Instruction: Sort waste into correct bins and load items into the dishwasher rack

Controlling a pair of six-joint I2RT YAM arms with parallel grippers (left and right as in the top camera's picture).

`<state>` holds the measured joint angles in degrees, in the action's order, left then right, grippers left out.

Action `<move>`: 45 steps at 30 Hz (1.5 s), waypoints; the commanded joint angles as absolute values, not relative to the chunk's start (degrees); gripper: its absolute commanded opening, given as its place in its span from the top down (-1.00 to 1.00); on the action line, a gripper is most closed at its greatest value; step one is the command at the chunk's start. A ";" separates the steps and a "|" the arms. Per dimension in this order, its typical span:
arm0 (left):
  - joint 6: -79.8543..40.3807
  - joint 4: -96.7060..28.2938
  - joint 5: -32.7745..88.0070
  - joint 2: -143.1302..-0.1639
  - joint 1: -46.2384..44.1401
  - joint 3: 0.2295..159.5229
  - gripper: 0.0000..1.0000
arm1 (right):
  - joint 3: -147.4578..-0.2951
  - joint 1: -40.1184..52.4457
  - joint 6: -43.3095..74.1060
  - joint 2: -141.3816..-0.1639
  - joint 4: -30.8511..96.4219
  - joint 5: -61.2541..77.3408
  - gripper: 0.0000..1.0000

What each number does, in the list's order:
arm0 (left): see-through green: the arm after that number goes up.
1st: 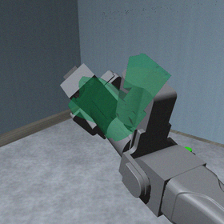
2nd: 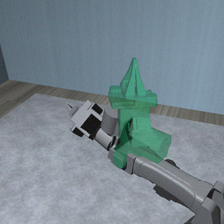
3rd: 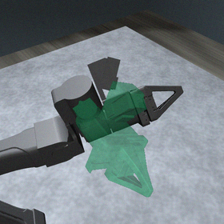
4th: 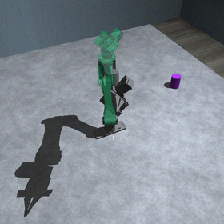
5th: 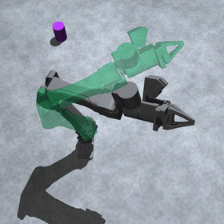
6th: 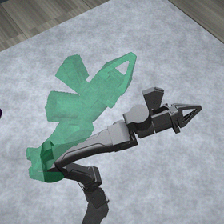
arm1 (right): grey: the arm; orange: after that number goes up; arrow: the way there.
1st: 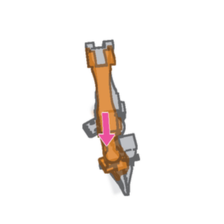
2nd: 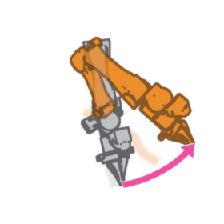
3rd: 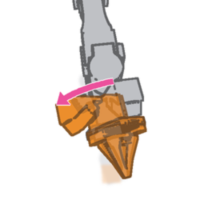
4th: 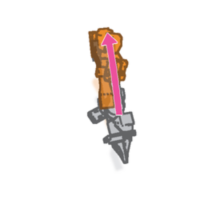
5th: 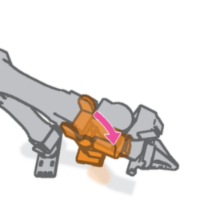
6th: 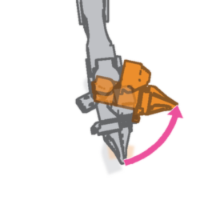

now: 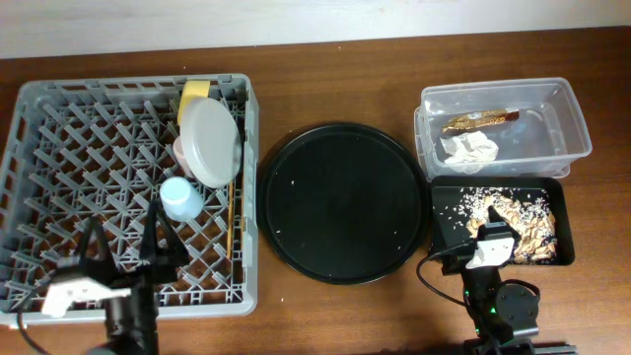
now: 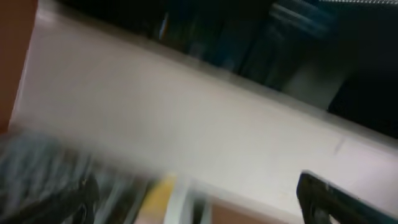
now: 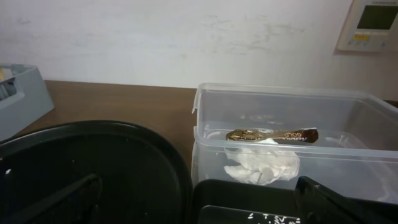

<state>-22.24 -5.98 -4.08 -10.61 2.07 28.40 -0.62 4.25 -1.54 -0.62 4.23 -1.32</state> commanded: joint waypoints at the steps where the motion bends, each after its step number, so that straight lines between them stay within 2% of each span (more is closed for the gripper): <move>1: -23.35 7.97 -2.31 -3.77 2.42 16.56 -0.98 | -0.32 4.01 -1.50 -0.21 4.56 -2.20 -0.97; 4: -23.35 13.72 -2.31 -0.23 2.37 9.02 -0.98 | -0.32 4.01 -1.50 -0.21 4.56 -2.20 -0.97; 10: -23.33 13.17 -2.33 -0.27 1.56 0.47 -0.98 | -0.32 4.01 -1.50 -0.21 4.54 -2.20 -0.97; 13: -23.07 5.65 -2.79 -0.27 1.54 0.49 -0.98 | -0.32 4.01 -1.50 -0.21 4.54 -2.20 -0.97; 15: -21.78 -3.75 -2.79 -0.27 1.54 0.49 -0.99 | -0.32 4.01 -1.50 -0.21 4.56 -2.20 -0.97; 20: -3.99 -4.78 -1.89 -0.27 -0.86 0.51 -0.99 | -0.32 4.01 -1.50 -0.21 4.54 -2.20 -0.97; 45: -3.38 -4.82 -0.82 -0.30 -0.62 0.51 -0.99 | -0.32 4.01 -1.50 -0.21 4.56 -2.20 -0.97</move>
<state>-4.23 -4.49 -1.89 -0.67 -0.64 0.64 -0.62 4.25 -1.52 -0.62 4.23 -1.32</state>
